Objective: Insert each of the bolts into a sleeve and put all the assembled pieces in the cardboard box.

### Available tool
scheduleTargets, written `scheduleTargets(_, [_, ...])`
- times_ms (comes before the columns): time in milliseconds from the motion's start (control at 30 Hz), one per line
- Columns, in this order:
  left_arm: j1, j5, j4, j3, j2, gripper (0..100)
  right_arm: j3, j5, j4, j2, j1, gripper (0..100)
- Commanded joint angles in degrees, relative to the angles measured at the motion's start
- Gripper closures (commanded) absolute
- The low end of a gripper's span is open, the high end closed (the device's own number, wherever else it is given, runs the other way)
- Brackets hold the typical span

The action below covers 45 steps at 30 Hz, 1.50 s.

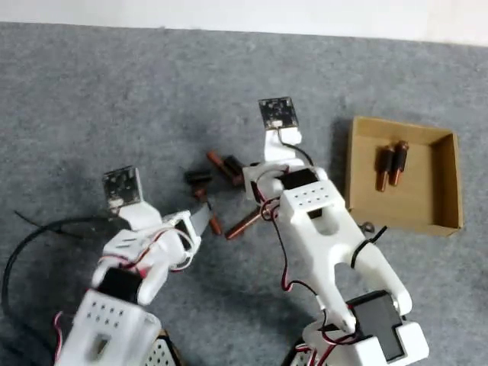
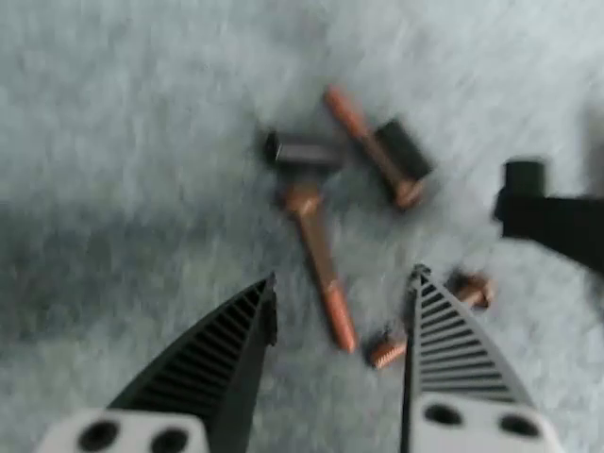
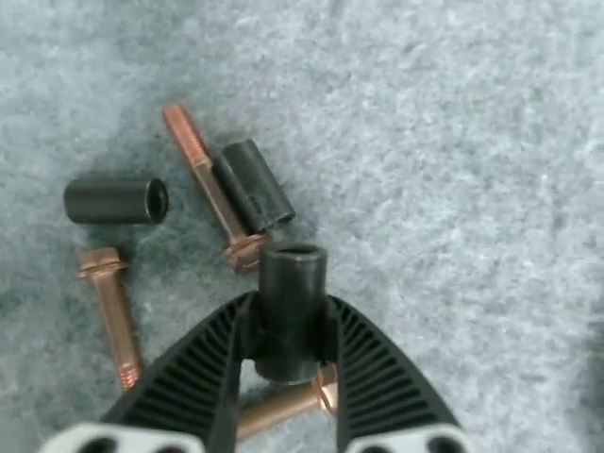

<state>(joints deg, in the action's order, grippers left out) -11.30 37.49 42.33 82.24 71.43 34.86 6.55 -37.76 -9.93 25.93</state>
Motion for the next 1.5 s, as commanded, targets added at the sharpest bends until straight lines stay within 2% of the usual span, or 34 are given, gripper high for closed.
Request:
scheduleTargets(0, [-1.4,1.5,-4.1,-8.0,-16.1,79,-0.3,-0.6,2.2,-2.8,-0.7,99.5])
scheduleTargets(300, [-1.2,4.4,-7.1,-23.9,-49.5,79,-0.2,-0.6,2.2,-2.8,-0.7,99.5])
scheduleTargets(533, [-1.2,6.2,-6.9,-32.0,-64.3,79,-0.2,-0.6,2.2,-2.8,-0.7,99.5])
scheduleTargets(933, [-1.2,6.0,-6.9,-33.5,-66.7,80,-0.2,-0.6,2.2,-2.8,-0.7,99.5])
scheduleTargets(1033, [-1.1,5.0,-6.8,-33.3,-66.6,86,-0.2,-0.6,2.2,-2.8,-0.7,99.5])
scheduleTargets(1167, [-1.1,-0.4,-7.0,-33.4,-66.7,99,0.0,-0.6,2.2,-2.8,-0.7,99.5])
scheduleTargets(1467, [-0.9,-2.0,-6.9,-33.2,-66.1,99,1.7,-0.6,2.2,-3.5,-0.7,99.5])
